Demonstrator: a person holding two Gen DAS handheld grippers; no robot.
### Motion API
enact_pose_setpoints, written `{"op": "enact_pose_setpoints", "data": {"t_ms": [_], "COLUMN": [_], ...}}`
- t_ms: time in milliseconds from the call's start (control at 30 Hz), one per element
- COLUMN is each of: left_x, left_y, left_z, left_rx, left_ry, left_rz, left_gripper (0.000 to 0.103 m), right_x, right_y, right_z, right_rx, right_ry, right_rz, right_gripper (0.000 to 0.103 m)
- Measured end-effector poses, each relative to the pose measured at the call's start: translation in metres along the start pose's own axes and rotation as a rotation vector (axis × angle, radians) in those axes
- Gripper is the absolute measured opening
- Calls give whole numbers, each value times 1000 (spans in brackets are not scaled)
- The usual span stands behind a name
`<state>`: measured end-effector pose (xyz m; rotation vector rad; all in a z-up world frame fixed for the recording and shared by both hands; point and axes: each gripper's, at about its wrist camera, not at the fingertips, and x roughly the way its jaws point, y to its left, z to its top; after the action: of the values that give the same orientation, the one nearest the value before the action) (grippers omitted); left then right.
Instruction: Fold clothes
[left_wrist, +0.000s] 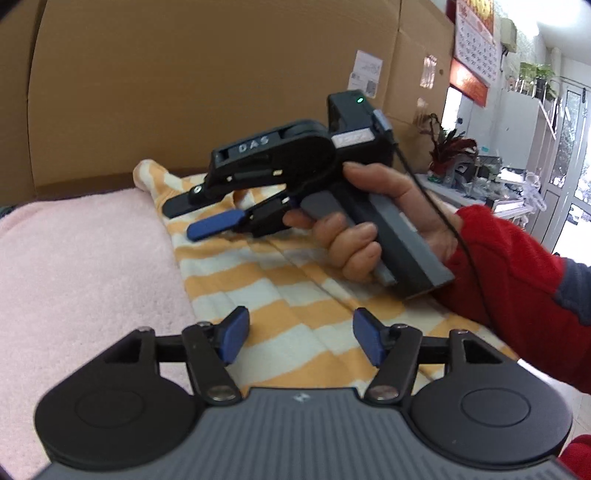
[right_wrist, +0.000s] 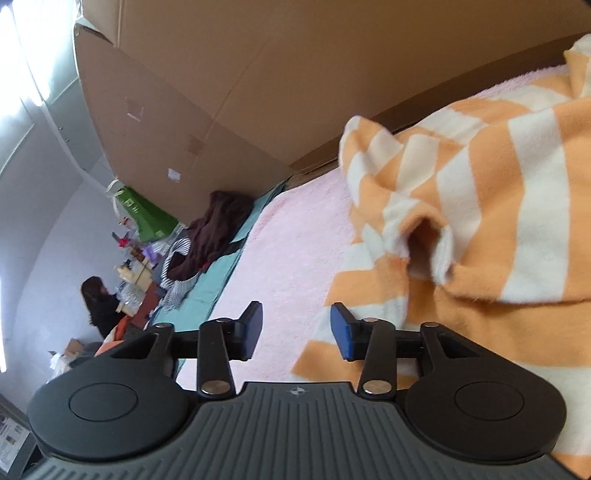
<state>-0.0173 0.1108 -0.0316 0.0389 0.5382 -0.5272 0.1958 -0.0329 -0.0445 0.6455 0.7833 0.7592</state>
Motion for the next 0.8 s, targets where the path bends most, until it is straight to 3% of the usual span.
{"op": "enact_pose_setpoints", "data": {"t_ms": [33, 100, 333, 467, 500, 567, 667, 700, 800], "left_x": [-1, -11, -59, -71, -73, -70, -38, -22, 23], "left_y": [-3, -9, -31, -40, -43, -42, -24, -16, 3], "left_z": [-3, -13, -51, -43, -41, -28, -4, 2, 11], "left_rx": [30, 69, 87, 112, 119, 141, 91, 59, -33], "left_ry": [-7, -13, -42, -14, -8, -91, -182, -154, -10], "left_rz": [2, -6, -6, -49, -60, -45, -6, -1, -4], "left_gripper": [67, 75, 85, 86, 86, 87, 94, 94, 92], "right_x": [-4, -11, -12, -12, -12, -14, -15, -13, -11], "right_y": [-3, -11, -11, -12, -12, -10, -8, -9, -6], "right_z": [2, 6, 5, 5, 4, 5, 4, 4, 4], "right_rx": [16, 49, 40, 49, 51, 57, 76, 82, 54], "right_ry": [-26, -79, -93, -101, -102, -100, -93, -80, -68], "right_rz": [-27, -81, -114, -114, -115, -103, -18, 5, 3], "right_gripper": [28, 20, 20, 20, 21, 26, 41, 54, 55]}}
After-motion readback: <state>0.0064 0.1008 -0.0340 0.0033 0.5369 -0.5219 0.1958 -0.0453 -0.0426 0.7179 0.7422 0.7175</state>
